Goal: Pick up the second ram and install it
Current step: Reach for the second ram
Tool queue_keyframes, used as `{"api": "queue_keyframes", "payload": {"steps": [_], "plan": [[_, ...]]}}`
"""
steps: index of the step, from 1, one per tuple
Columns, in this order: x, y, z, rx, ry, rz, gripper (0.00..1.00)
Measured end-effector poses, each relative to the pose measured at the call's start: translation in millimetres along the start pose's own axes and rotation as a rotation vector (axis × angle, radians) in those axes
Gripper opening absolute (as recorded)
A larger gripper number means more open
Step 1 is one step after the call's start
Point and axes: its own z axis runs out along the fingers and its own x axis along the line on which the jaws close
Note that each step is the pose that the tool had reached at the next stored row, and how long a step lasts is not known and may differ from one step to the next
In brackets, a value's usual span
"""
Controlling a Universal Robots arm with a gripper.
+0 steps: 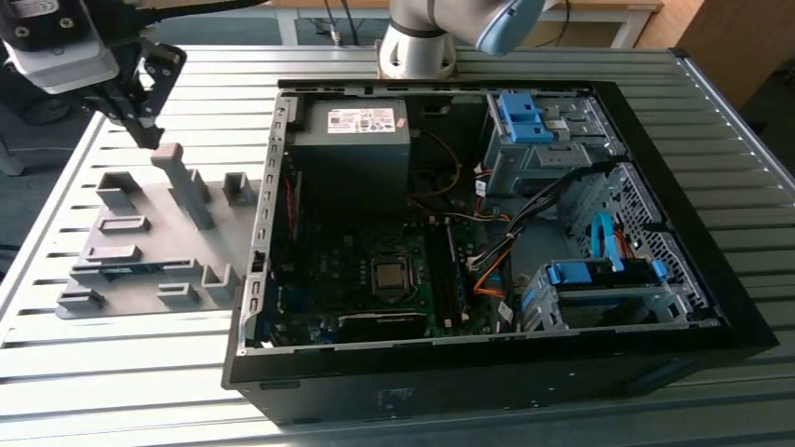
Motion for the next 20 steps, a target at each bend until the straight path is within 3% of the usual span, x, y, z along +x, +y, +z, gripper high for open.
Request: {"api": "queue_keyframes", "payload": {"steps": [7,15,20], "plan": [[13.2,-11.5,0.1,0.0000,0.0001,-0.001,0.11],[38.6,-17.7,0.0,0.0001,0.0001,-0.001,0.11],[50.1,-19.4,0.1,0.0001,0.0000,-0.001,0.11]]}}
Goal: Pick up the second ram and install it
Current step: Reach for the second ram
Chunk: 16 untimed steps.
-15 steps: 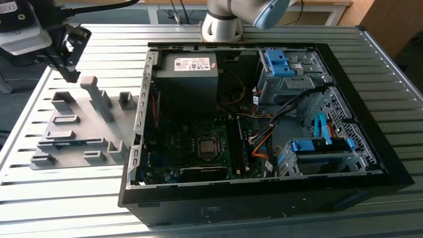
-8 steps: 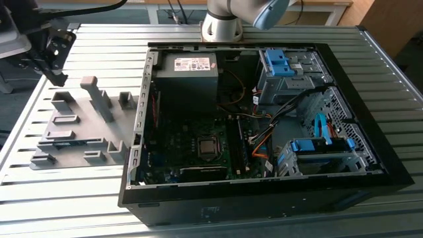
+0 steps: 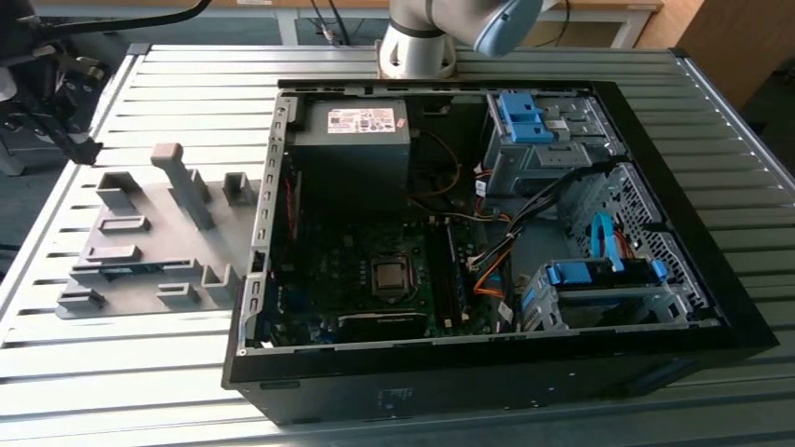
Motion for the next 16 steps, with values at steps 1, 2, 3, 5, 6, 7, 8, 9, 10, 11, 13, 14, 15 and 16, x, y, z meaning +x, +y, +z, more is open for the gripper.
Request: {"api": "queue_keyframes", "payload": {"steps": [1,2,3,5,6,7,8,9,10,11,13,14,15,16], "plan": [[2.0,-0.2,0.0,0.0000,0.0000,0.000,0.11],[4.0,-0.4,-0.1,0.0001,0.0001,0.000,0.11],[6.0,-0.6,-0.1,0.0002,0.0002,0.000,0.11],[9.8,-0.9,0.0,0.0000,0.0001,0.000,0.11],[11.3,-1.0,0.1,0.0000,0.0001,0.000,0.11],[12.9,-1.2,0.1,0.0000,0.0000,0.000,0.11],[14.6,-1.3,0.2,0.0000,0.0000,0.000,0.11],[15.5,-1.4,0.2,0.0000,0.0000,0.000,0.11],[15.6,-1.4,0.2,0.0000,0.0000,0.000,0.11],[15.6,-1.4,0.2,0.0000,0.0001,0.000,0.11],[15.8,-1.4,0.2,0.0000,0.0001,0.000,0.11],[15.8,-1.4,0.2,0.0000,0.0001,0.000,0.11],[15.9,-1.4,0.2,0.0000,0.0000,0.000,0.11],[15.9,-1.4,0.2,0.0000,0.0000,0.000,0.11]]}}
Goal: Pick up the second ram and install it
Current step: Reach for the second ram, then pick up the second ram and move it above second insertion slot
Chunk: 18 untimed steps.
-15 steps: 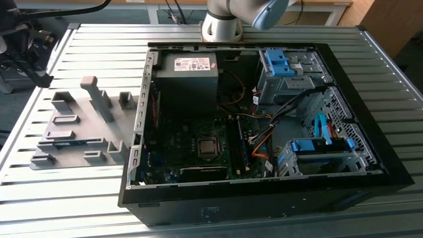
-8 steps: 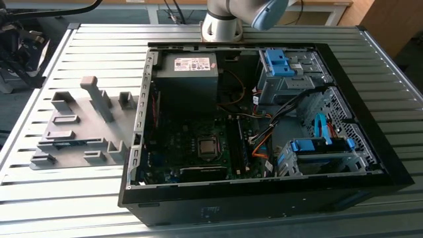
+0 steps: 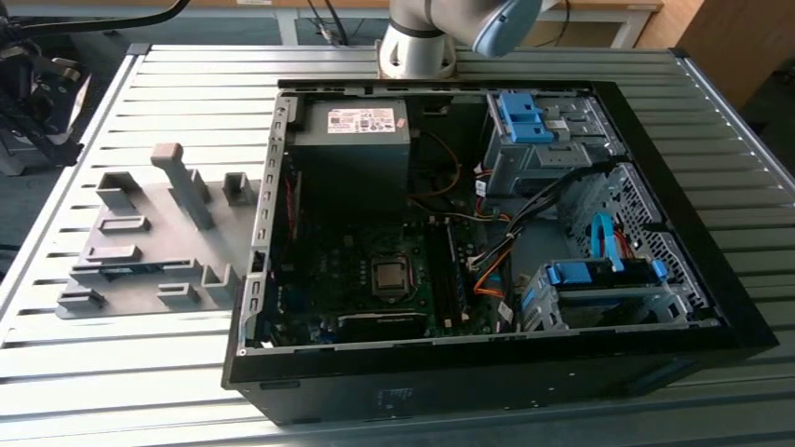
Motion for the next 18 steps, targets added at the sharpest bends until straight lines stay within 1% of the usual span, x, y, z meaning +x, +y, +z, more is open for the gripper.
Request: {"api": "queue_keyframes", "payload": {"steps": [9,11,14,18], "plan": [[0.2,0.0,0.0,0.0000,0.0000,-0.001,0.11],[0.3,0.0,-0.1,-0.0001,0.0004,-0.007,0.11],[0.3,0.0,-0.1,-0.0006,0.0018,-0.039,0.11],[0.5,0.0,-0.1,-0.0017,0.0046,-0.105,0.11]]}}
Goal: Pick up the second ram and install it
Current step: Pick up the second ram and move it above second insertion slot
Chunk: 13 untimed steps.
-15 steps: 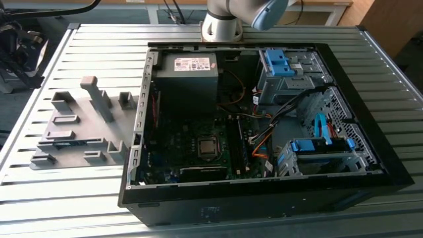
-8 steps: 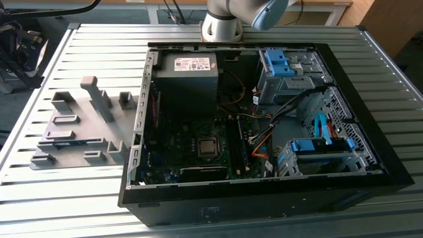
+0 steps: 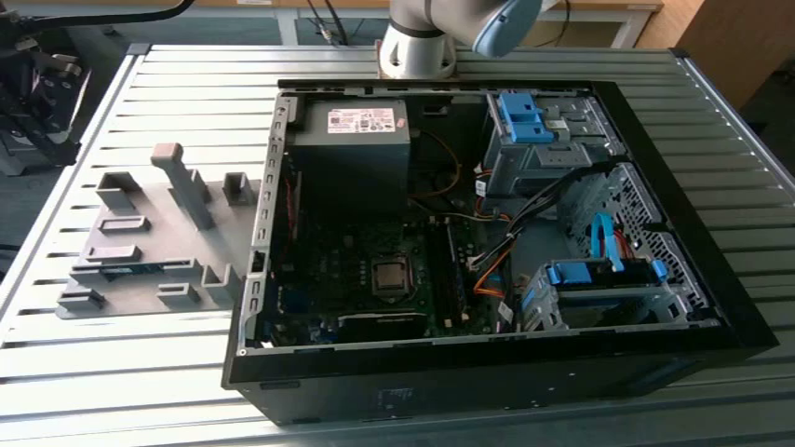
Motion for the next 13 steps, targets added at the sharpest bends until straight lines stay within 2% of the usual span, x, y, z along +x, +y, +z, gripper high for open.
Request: {"api": "queue_keyframes", "payload": {"steps": [3,7,10,13], "plan": [[0.2,0.0,0.0,0.0002,0.0020,-0.046,0.11],[0.2,-0.1,0.1,0.0047,0.0050,-0.110,0.11],[0.3,0.0,0.2,0.0109,0.0077,-0.152,0.11],[0.3,-0.1,0.4,0.0210,0.0100,-0.184,0.11]]}}
